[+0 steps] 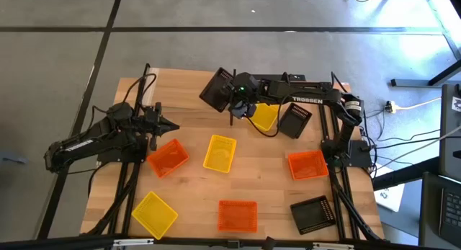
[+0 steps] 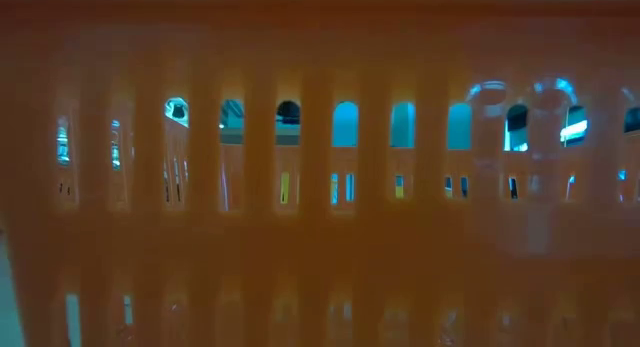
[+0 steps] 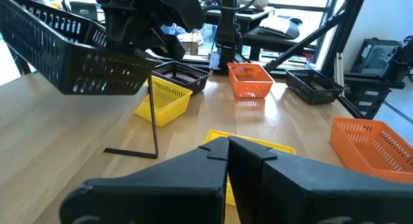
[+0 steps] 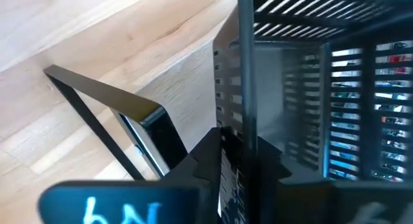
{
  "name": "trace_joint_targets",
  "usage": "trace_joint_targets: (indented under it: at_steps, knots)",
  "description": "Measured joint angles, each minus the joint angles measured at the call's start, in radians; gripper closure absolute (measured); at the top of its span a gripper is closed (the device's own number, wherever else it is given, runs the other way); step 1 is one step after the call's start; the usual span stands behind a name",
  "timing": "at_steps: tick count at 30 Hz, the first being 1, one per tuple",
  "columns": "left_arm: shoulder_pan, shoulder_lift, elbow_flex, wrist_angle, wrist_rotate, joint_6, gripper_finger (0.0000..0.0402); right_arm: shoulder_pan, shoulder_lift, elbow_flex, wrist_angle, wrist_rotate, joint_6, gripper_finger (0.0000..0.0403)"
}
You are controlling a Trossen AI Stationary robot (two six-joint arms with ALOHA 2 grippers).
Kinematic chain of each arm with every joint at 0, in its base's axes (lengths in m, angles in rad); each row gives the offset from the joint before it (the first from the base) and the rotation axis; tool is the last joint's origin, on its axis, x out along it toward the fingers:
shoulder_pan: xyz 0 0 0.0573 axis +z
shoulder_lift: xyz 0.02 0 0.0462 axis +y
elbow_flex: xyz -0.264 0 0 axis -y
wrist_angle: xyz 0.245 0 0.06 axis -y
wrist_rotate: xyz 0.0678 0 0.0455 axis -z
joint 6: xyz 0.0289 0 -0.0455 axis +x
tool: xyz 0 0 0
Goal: Stack baskets on shelf by color
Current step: Put the middle black basket on the shelf
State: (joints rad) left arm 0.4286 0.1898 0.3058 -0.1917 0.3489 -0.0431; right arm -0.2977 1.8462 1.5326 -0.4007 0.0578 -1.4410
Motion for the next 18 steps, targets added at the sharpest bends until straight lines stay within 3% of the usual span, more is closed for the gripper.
trace_joint_targets:
  at_steps: [7,18]
  knots:
    - [0.000,0.000,0.000,0.000,0.000,-0.003,0.0401,0.000,0.000,0.000,0.002,0.000,-0.001,0.0321]
    - [0.000,0.000,0.000,0.000,0.000,-0.033,0.0401,0.000,0.000,0.000,0.047,0.001,0.000,0.0318]
